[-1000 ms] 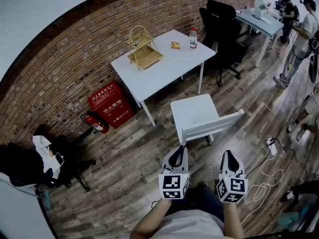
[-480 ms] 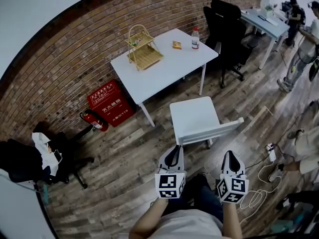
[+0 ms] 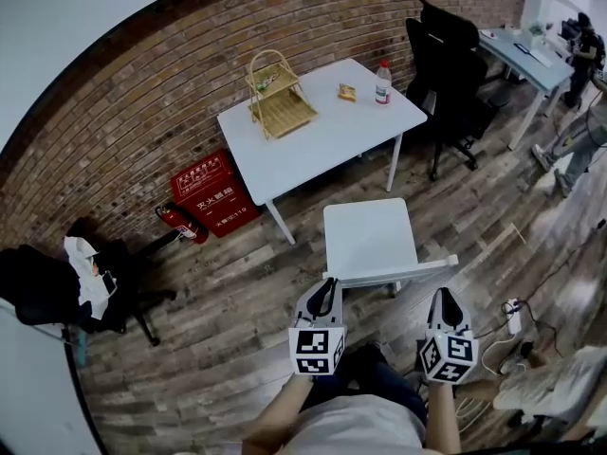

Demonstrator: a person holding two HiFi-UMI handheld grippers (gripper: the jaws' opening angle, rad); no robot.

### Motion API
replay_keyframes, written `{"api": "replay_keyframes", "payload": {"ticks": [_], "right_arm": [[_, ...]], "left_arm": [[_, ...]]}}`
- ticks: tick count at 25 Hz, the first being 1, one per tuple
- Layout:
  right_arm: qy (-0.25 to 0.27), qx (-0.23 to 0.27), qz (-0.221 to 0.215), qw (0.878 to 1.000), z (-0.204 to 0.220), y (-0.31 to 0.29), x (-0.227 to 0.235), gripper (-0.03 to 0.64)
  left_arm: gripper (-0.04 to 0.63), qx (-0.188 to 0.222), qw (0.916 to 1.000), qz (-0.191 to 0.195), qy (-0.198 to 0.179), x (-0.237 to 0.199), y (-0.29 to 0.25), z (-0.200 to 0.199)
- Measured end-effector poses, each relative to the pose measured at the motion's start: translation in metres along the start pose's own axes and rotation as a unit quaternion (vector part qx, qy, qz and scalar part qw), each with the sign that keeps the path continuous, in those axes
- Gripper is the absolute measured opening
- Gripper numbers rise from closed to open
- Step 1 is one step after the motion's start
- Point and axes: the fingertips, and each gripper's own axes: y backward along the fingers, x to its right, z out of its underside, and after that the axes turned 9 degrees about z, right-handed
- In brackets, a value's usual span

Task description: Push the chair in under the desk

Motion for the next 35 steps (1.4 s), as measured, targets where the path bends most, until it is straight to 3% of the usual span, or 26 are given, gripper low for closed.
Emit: {"api": "replay_keyframes", "payload": {"ticks": [12, 19, 28, 30, 32, 35], "right_arm": [[0.061, -0.031, -0.032, 0.997, 0.0, -0.06, 0.054, 0.018], [0.062, -0.044, -0.038, 0.996, 0.007, -0.083, 0.077, 0.018], [0.081, -0.064, -0.054, 0.993, 0.02, -0.087, 0.084, 0.018], [0.081, -0.078, -0.063, 0.992, 0.027, -0.09, 0.085, 0.052], [0.086, -0.093, -0.08, 0.989, 0.034, -0.093, 0.08, 0.166], [0.115, -0.103, -0.101, 0.983, 0.041, -0.097, 0.072, 0.175]], "left_arm": [[0.035, -0.039, 0.9981, -0.047, -0.001, -0.005, -0.031, 0.016], [0.035, -0.067, 0.9968, -0.043, 0.01, 0.008, -0.042, 0.037], [0.038, -0.081, 0.9953, -0.053, 0.006, -0.009, -0.033, 0.043], [0.052, -0.082, 0.9954, -0.05, 0.009, -0.013, -0.032, 0.046], [0.1, -0.084, 0.9954, -0.045, 0.008, -0.017, -0.032, 0.048], [0.139, -0.089, 0.9954, -0.034, 0.007, -0.025, -0.035, 0.053]]}}
